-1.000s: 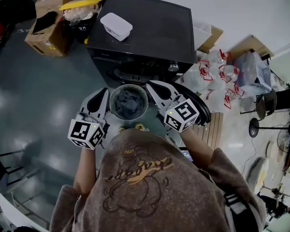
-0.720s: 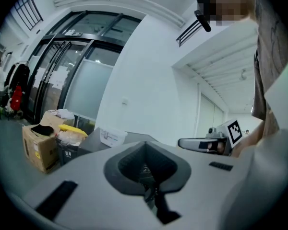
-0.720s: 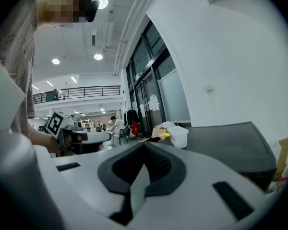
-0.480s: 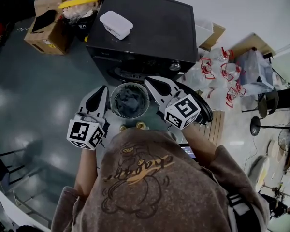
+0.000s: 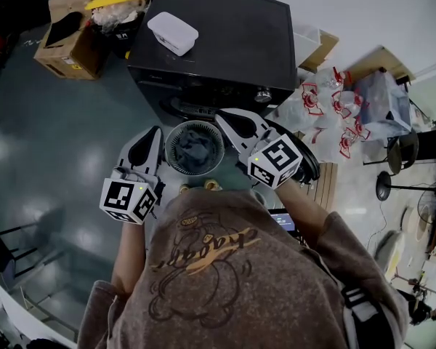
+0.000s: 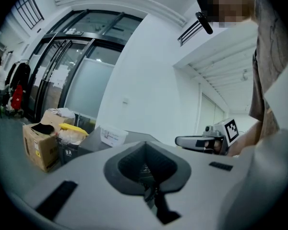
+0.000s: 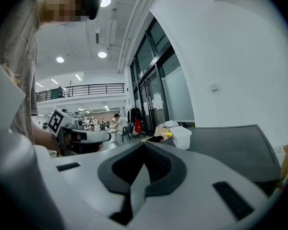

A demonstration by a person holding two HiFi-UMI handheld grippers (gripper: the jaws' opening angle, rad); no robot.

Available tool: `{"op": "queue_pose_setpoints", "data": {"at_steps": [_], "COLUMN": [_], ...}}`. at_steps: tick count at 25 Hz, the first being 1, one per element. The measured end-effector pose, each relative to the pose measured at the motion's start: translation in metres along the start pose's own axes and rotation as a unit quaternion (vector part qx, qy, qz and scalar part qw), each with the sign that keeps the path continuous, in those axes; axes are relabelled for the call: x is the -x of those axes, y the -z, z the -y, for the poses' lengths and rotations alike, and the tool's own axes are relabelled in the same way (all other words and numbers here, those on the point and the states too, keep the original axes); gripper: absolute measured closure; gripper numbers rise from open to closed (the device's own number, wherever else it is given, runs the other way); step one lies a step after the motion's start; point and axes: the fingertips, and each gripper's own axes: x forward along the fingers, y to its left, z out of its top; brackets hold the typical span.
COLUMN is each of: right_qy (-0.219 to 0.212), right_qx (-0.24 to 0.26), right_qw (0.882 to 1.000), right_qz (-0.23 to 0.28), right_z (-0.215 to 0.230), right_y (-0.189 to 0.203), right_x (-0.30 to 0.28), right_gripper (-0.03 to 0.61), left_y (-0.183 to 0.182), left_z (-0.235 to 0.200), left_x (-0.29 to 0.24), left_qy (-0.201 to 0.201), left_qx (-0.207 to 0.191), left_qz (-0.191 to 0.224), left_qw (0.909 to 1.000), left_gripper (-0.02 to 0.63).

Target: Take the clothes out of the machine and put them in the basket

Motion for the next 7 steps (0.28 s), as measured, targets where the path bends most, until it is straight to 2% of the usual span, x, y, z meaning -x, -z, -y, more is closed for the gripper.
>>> {"op": "queue_pose_setpoints", "data": {"at_steps": [7], "right_qy": [0.003], "right_qx": [0.009], "right_qw": [1.0], "right_qz": [0.005], "right_z": [0.0057], "right_y": [-0.0032], "right_x": [-0.006], "right_gripper": [0.581], "left_y": [0.0005], "left_z": [-0.0042], "left_x": [-0.0006], "left_qy": [-0.005], "left_qx": [-0.003], "left_qz": [0.001], "left_qw": [1.0], "left_gripper": [0.611]}}
